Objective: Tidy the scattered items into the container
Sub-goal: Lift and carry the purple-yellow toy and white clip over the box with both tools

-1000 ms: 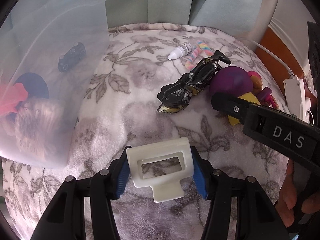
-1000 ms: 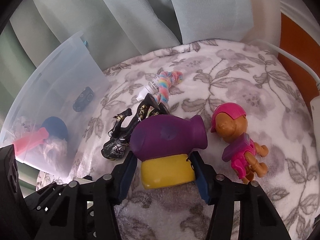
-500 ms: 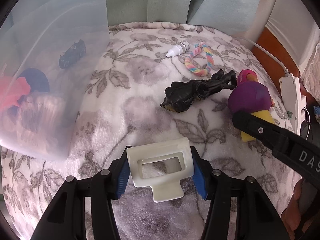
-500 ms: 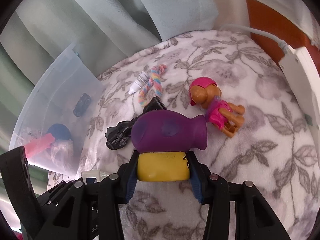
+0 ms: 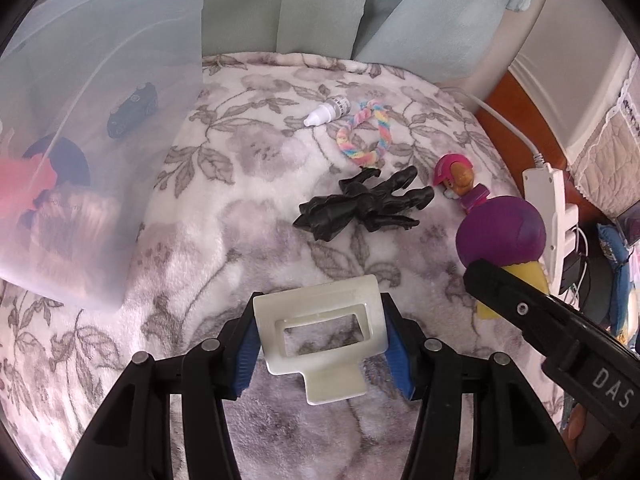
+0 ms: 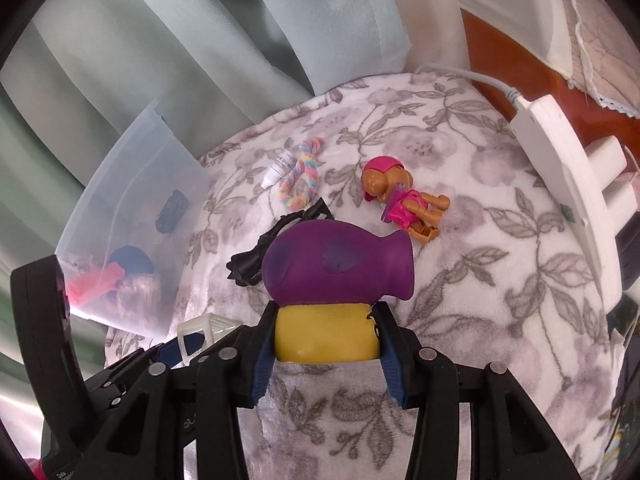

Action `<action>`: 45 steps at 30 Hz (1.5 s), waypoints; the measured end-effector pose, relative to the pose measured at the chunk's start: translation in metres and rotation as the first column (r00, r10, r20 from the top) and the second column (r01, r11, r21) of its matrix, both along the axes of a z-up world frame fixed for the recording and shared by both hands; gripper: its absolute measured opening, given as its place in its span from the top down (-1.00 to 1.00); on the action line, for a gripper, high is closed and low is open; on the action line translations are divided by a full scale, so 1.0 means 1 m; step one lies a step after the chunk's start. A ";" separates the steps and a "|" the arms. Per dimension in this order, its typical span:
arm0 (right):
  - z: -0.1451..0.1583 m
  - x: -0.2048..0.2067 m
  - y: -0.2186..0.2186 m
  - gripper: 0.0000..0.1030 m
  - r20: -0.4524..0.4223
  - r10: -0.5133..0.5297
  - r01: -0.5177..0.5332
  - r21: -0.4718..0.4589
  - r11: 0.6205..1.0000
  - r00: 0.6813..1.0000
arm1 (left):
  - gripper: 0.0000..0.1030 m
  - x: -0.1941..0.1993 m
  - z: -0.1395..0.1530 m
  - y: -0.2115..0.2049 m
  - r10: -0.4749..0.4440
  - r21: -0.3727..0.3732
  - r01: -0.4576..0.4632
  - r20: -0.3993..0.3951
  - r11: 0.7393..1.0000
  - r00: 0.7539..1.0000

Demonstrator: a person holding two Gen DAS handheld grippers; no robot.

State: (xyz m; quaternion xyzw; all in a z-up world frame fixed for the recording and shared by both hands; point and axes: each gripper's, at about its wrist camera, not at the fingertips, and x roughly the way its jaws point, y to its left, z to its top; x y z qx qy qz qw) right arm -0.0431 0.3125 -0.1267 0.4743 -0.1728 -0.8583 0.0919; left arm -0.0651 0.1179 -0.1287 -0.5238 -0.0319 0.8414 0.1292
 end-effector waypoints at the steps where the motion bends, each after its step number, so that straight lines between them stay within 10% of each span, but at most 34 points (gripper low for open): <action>1: 0.006 -0.001 0.000 0.05 -0.018 -0.010 0.010 -0.005 1.000 1.000 | -0.10 0.000 0.005 0.001 -0.010 0.003 0.010 -0.013 1.000 1.000; 23: 0.116 0.022 -0.006 0.05 -0.222 -0.092 0.069 -0.111 0.991 0.971 | -0.10 0.016 0.123 -0.024 -0.056 0.124 0.098 -0.304 0.988 0.951; 45: 0.233 0.020 -0.075 0.05 -0.477 -0.014 -0.041 -0.104 0.994 0.879 | -0.10 0.026 0.228 -0.095 0.122 0.237 0.021 -0.573 0.971 0.811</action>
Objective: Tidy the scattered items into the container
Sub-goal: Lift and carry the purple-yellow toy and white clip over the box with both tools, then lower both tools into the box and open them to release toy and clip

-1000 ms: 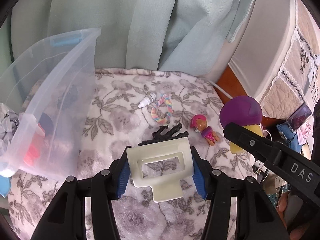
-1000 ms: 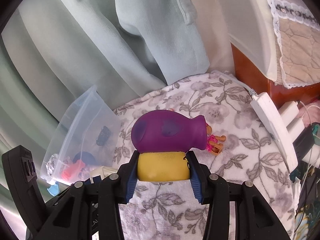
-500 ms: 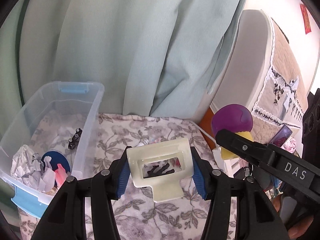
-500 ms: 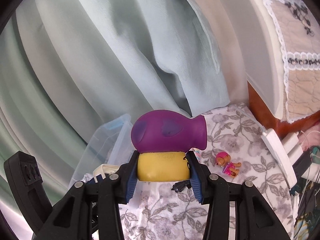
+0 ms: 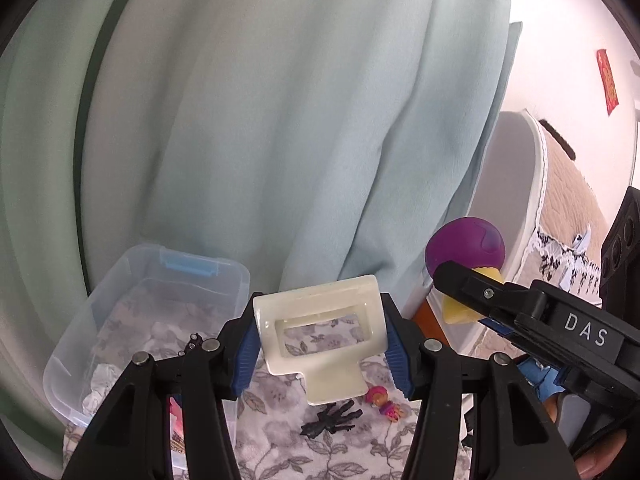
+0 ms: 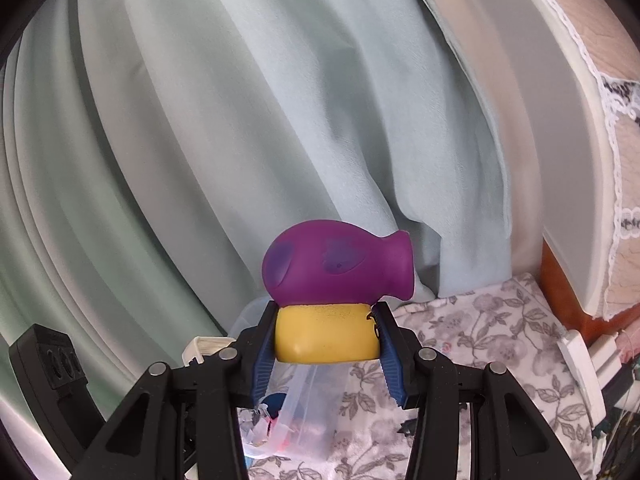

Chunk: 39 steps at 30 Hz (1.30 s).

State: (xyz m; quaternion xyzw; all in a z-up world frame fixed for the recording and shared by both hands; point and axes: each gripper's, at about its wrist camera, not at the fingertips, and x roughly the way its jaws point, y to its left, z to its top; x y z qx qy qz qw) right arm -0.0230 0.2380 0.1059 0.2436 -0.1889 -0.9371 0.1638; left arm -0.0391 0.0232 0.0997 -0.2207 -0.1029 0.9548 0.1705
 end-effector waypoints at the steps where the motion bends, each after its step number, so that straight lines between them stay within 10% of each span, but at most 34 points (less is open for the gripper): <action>1: 0.004 0.000 -0.005 0.05 -0.011 0.008 -0.008 0.005 1.000 1.000 | -0.10 0.000 0.003 -0.004 0.008 0.004 -0.008 -0.009 1.000 1.000; 20: 0.029 -0.010 -0.083 0.05 -0.072 0.141 -0.137 0.058 0.989 0.987 | -0.10 -0.008 0.018 -0.076 0.156 0.047 -0.154 -0.065 0.987 0.986; 39: -0.022 -0.027 -0.144 0.05 0.049 0.253 -0.257 0.116 0.959 0.966 | -0.10 -0.017 -0.023 -0.118 0.253 0.040 -0.255 0.041 0.966 0.966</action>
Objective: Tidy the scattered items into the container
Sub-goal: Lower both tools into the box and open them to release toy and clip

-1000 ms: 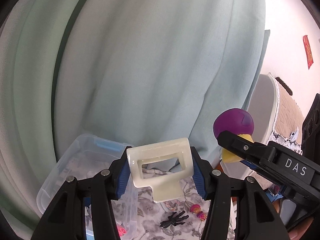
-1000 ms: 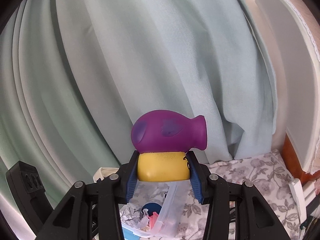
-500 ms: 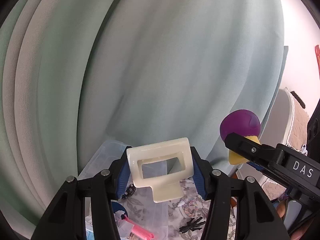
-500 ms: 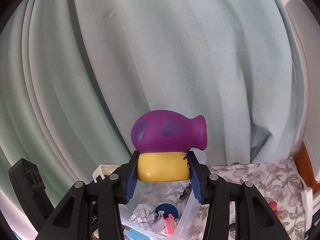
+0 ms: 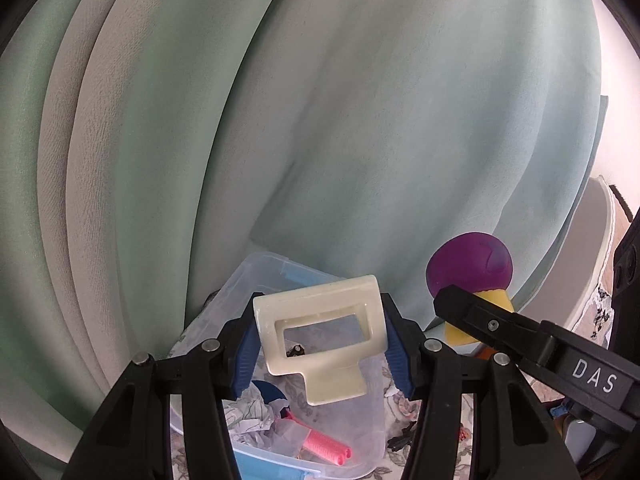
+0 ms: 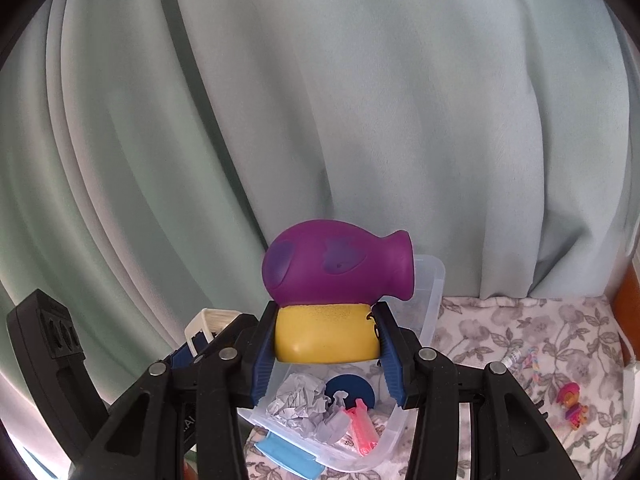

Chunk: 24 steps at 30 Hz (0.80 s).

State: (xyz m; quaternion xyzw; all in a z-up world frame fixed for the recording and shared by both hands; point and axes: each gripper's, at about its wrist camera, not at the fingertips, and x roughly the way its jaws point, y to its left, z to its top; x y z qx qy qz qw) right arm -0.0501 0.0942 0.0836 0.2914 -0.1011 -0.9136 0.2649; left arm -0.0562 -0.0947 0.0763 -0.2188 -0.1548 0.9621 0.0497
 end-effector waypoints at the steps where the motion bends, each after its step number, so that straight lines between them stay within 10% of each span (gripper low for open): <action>1: -0.003 -0.002 -0.002 0.05 0.008 0.003 -0.003 0.003 1.000 1.000 | -0.10 -0.001 -0.003 -0.001 0.003 0.000 -0.003 0.007 1.000 1.000; 24: -0.065 -0.024 -0.026 0.05 0.167 0.026 -0.040 0.080 0.996 0.986 | -0.10 -0.034 -0.074 -0.025 0.033 0.012 -0.036 0.186 0.999 0.982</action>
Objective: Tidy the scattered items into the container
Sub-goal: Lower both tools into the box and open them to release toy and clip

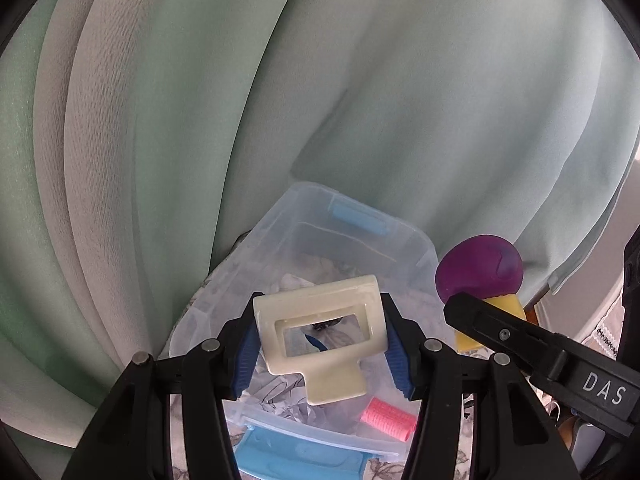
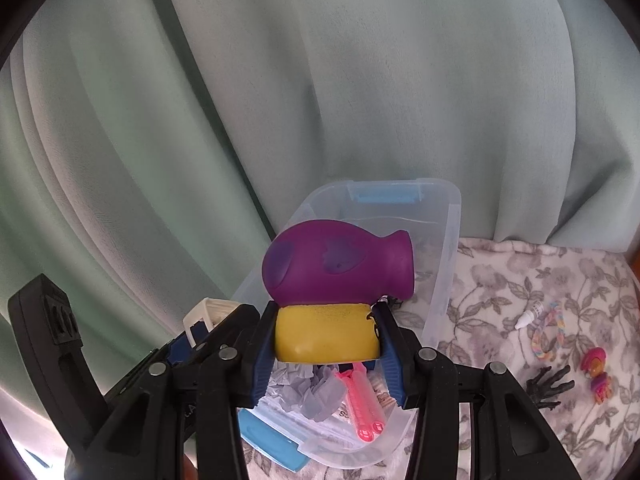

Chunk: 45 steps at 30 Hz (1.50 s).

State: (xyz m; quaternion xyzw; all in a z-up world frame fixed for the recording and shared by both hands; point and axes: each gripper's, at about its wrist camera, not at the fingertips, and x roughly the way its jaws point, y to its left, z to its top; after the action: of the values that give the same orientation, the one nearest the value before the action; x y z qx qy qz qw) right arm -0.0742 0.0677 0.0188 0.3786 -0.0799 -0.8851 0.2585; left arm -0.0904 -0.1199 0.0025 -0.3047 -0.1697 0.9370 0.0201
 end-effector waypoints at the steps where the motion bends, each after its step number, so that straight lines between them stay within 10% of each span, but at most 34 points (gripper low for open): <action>1: -0.004 -0.001 0.000 0.05 0.007 -0.002 0.002 0.004 1.000 1.000 | -0.10 0.001 -0.003 0.001 -0.001 0.003 0.001 0.007 1.000 1.000; 45: -0.044 -0.014 -0.006 0.03 0.090 -0.002 -0.002 0.044 0.999 0.996 | -0.10 0.001 -0.032 -0.001 0.010 -0.048 -0.007 0.073 0.999 0.997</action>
State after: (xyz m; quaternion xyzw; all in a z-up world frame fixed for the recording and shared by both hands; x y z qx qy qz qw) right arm -0.0877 0.0620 -0.0247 0.4235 -0.0716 -0.8688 0.2463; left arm -0.0889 -0.1212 -0.0299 -0.3383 -0.1493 0.9291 0.0026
